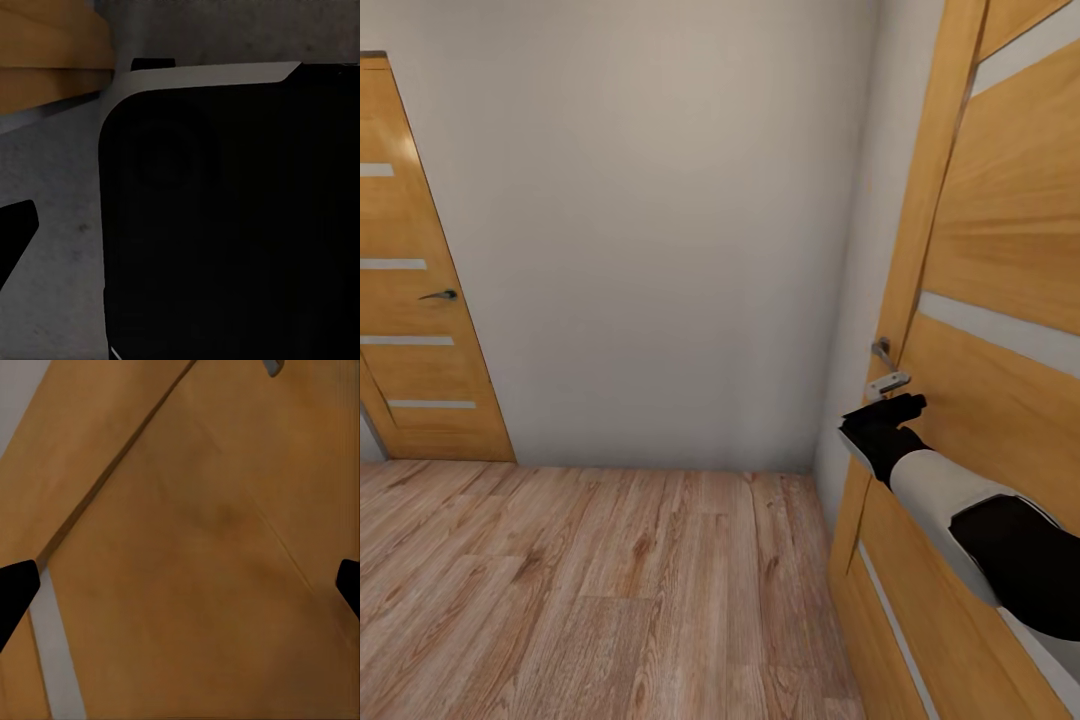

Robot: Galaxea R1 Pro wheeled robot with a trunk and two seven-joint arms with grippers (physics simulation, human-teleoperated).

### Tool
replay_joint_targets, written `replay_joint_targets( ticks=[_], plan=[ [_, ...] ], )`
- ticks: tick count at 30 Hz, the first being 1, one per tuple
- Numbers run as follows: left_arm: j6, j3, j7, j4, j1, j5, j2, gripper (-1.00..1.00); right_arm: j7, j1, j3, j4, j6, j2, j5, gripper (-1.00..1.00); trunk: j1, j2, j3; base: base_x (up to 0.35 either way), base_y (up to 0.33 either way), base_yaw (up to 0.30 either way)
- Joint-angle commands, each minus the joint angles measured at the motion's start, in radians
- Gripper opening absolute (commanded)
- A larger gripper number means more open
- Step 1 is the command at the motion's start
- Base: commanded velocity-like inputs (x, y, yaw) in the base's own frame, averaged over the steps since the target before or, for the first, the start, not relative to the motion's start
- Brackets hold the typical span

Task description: Move the two storage containers from the living room to the garage. In the garage, place one container on the floor and stack the other container on top of it (either order is fine).

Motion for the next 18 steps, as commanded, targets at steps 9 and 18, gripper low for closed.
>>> replay_joint_targets(
  ticks=[9,18],
  plan=[
    [-0.001,0.0,-0.001,-0.001,0.001,0.002,0.0,1.0,-0.006,0.0,0.002,-0.001,0.013,-0.006,-0.002,1.0,0.0,-0.001,-0.001,0.0,0.0,0.0],
    [-0.001,0.0,-0.001,-0.001,0.0,0.002,0.0,1.0,-0.019,0.0,0.002,-0.003,0.018,-0.018,-0.001,1.0,0.0,-0.001,-0.001,0.0,0.0,0.0]
  ],
)
